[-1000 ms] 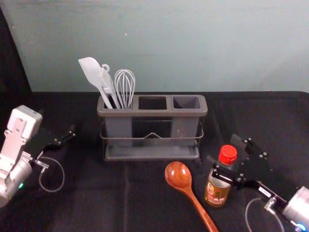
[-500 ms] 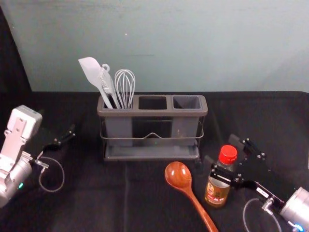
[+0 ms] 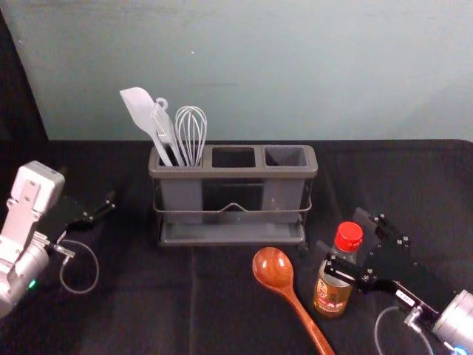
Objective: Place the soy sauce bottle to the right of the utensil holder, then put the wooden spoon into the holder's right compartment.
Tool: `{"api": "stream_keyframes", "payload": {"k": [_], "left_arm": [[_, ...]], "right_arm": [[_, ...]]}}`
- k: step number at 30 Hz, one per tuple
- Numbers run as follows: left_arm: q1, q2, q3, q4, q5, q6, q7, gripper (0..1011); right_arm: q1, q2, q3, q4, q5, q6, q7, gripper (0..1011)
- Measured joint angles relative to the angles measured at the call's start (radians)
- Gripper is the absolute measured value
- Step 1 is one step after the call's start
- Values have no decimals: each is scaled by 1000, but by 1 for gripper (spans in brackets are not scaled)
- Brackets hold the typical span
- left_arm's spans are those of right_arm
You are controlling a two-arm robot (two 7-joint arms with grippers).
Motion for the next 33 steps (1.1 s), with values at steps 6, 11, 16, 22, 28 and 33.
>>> {"api": "stream_keyframes", "payload": {"k": [6,11,16,22,28,33], "left_arm": [[0,0,0,0,0,0,0,1011],[0,0,0,0,0,0,0,1011],[0,0,0,0,0,0,0,1011],[0,0,0,0,0,0,0,1011],[0,0,0,0,0,0,0,1011],[0,0,0,0,0,0,0,1011]], "right_arm": [[-6,-11,10,0,-9,1,15,964],[-12,-18,20,-6,-12,7,24,863],[-18,-25,29,-10,-15,15,34,715],[-19,-30,36,-11,-18,21,43,539],[-22,-35,38,-13,-21,23,47,382],[-23,-36,42,-16,-24,24,51,382]]}}
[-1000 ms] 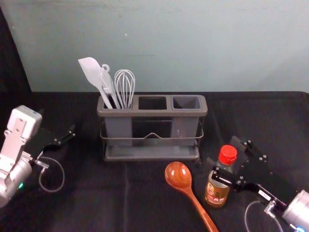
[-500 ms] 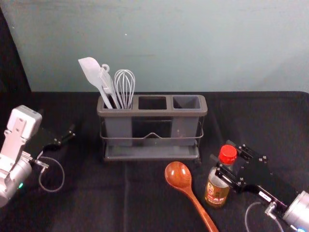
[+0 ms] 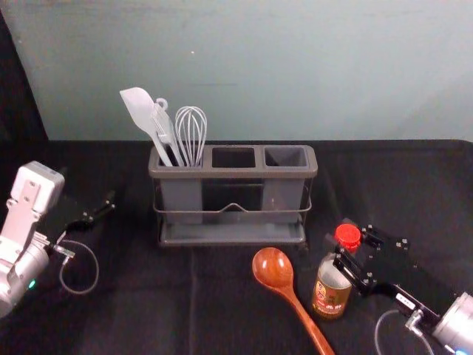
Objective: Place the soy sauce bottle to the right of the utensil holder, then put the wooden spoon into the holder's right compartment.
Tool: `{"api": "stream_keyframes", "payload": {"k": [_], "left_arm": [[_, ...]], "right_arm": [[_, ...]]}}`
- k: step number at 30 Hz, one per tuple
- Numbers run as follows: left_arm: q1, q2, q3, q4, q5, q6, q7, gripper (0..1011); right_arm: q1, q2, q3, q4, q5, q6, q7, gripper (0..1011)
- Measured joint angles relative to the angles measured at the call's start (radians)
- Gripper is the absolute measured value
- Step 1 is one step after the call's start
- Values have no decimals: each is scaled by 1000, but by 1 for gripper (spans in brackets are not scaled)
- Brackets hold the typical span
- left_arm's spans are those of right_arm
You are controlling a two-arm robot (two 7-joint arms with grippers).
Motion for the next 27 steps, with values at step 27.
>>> {"api": "stream_keyframes", "payload": {"k": [27], "left_arm": [[0,0,0,0,0,0,0,1011]], "right_arm": [[36,-16,64,29,7,-35,-2,381]]}}
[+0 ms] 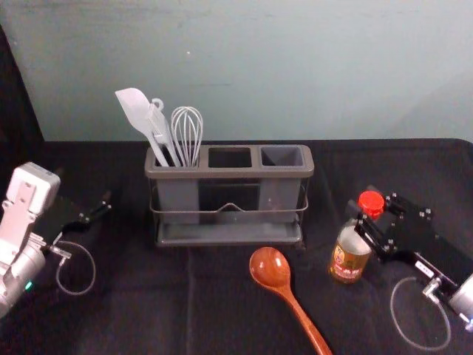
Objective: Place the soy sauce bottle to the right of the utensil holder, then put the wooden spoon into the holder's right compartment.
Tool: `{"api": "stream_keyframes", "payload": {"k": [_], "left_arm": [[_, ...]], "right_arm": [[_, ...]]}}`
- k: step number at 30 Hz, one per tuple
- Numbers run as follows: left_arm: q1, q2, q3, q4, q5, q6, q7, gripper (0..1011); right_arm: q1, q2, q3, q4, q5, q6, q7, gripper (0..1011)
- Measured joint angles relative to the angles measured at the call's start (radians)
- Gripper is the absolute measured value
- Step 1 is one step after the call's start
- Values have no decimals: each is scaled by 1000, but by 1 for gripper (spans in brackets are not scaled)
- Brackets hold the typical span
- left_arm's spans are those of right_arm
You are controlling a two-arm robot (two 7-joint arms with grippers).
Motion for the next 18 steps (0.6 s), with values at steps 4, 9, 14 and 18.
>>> {"api": "stream_keyframes", "payload": {"k": [4,9,14,18], "left_arm": [[0,0,0,0,0,0,0,1011],[0,0,0,0,0,0,0,1011],[0,0,0,0,0,0,0,1012],[0,0,0,0,0,0,0,1011]], "right_arm": [[45,0,-8,39,-6,-11,18,382],[108,-10,-21,103,-10,-17,34,381],[161,-23,-36,158,-9,-15,41,382],[213,-34,-55,208,-17,-8,46,382]]}}
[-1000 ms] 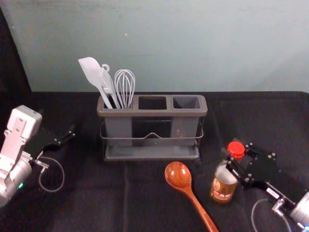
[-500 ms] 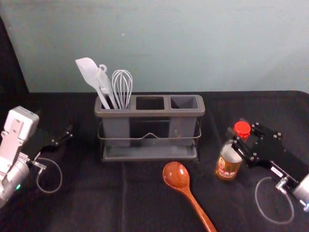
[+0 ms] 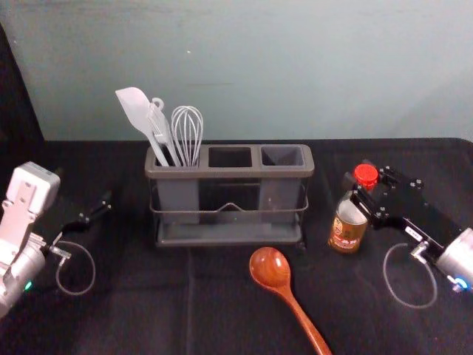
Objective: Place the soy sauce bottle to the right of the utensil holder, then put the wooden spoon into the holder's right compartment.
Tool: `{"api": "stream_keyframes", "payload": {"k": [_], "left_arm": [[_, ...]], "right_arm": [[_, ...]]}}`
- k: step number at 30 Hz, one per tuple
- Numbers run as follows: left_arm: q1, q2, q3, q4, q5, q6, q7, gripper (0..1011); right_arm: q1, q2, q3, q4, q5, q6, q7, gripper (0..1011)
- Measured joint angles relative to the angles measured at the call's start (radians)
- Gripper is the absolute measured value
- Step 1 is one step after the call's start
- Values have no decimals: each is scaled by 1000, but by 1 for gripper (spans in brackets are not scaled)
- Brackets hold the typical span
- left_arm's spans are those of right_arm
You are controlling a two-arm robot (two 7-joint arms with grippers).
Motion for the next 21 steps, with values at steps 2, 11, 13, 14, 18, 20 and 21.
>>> {"api": "stream_keyframes", "payload": {"k": [2,11,13,14,18,20,21], "left_arm": [[0,0,0,0,0,0,0,1012],[0,0,0,0,0,0,0,1011],[0,0,0,0,0,0,0,1011],[0,0,0,0,0,0,0,1012],[0,0,0,0,0,0,0,1011],[0,0,0,0,0,0,0,1011],[0,0,0,0,0,0,0,1011]], "right_arm": [[22,-6,-8,20,1,4,5,381],[92,-29,-43,84,1,16,18,381],[108,-36,-51,103,0,14,18,381],[114,-39,-54,111,-1,13,18,382],[140,-51,-64,144,-5,6,18,382],[148,-56,-66,154,-5,4,18,382],[155,-60,-68,163,-5,4,17,381]]}}
